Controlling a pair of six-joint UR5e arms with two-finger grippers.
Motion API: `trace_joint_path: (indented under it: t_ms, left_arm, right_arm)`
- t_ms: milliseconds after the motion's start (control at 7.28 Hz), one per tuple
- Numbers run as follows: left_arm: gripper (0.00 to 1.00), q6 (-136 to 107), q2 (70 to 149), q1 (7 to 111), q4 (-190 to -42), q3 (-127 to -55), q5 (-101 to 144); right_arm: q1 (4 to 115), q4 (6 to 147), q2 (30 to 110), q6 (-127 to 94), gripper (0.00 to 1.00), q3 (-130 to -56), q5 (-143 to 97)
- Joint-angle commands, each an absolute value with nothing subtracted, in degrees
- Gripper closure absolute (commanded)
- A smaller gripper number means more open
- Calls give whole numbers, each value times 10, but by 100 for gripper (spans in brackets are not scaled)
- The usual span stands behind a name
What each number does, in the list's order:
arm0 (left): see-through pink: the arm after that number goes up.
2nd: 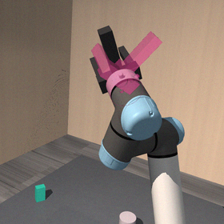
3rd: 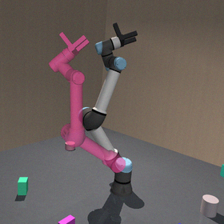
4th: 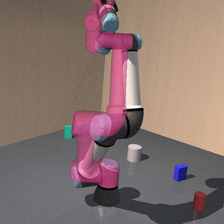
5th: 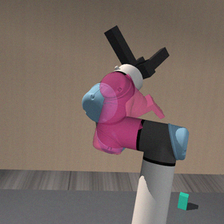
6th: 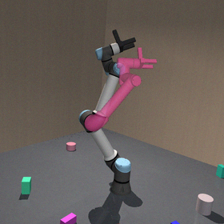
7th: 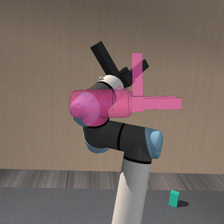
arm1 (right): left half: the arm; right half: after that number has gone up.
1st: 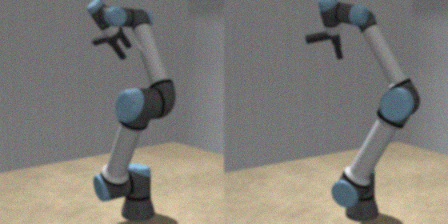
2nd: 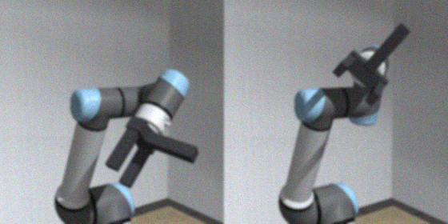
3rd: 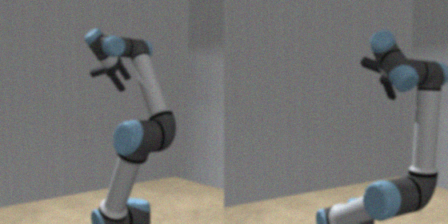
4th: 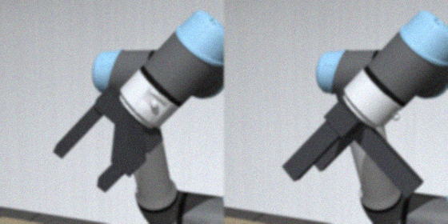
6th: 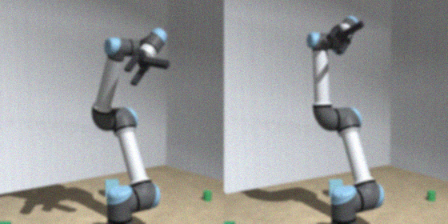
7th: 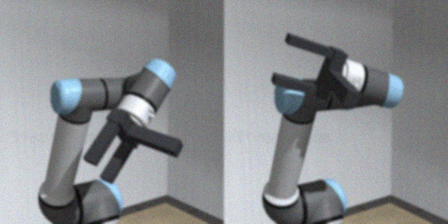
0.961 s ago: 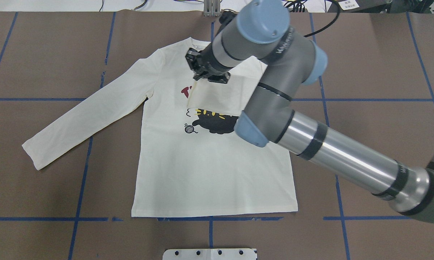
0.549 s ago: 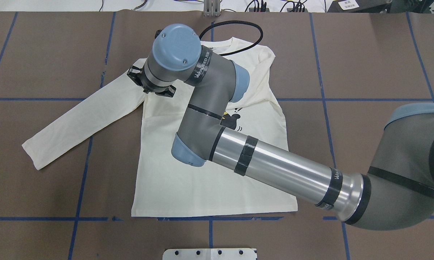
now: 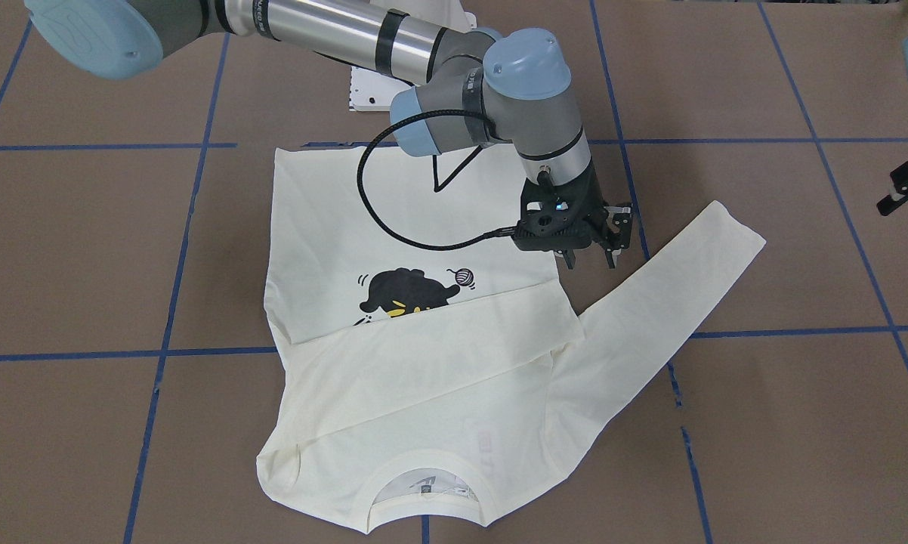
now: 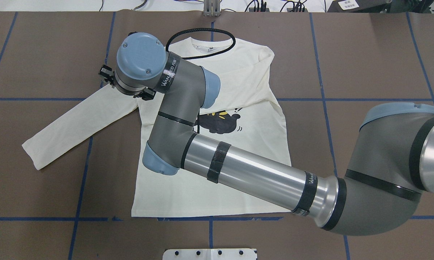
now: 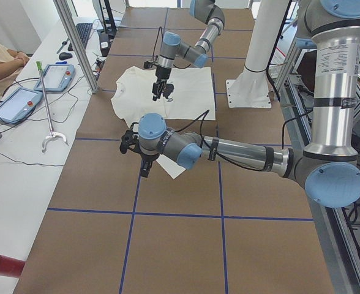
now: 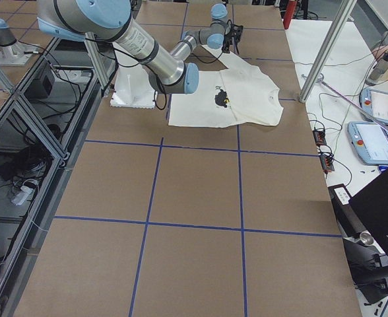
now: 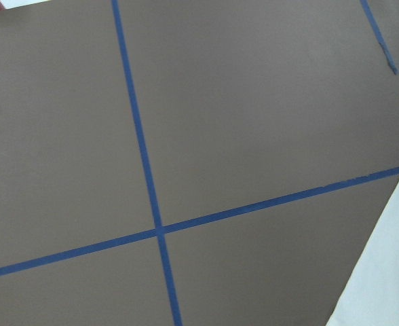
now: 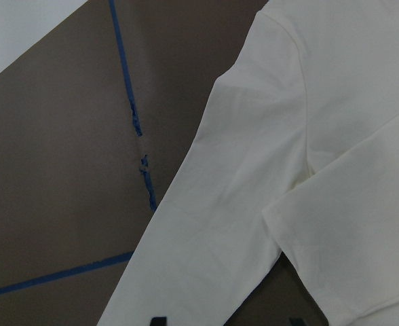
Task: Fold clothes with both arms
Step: 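Grasp the sleeve cuff with the right gripper and fold it across the shirt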
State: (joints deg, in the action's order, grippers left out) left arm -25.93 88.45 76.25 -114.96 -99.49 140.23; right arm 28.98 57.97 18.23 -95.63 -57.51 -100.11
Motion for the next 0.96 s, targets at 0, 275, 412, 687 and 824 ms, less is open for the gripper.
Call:
trace_joint_path:
  t_ms: [0, 275, 412, 687, 824]
  left_arm:
    - [0, -468, 883, 631, -1217, -993, 1303]
    - [3, -519, 884, 582, -1242, -941, 1247]
    - [14, -525, 886, 574, -1258, -919, 1247]
    - [24, -576, 886, 540, -1255, -914, 1247]
    - [26, -580, 883, 530, -1254, -914, 1247]
  right_arm:
    - [312, 608, 204, -979, 0, -638, -1022]
    - [381, 640, 359, -966, 1, -802, -1085]
    - [410, 644, 415, -939, 1, -854, -1130]
    - [427, 640, 451, -933, 0, -883, -1150]
    - [426, 640, 451, -933, 0, -883, -1149]
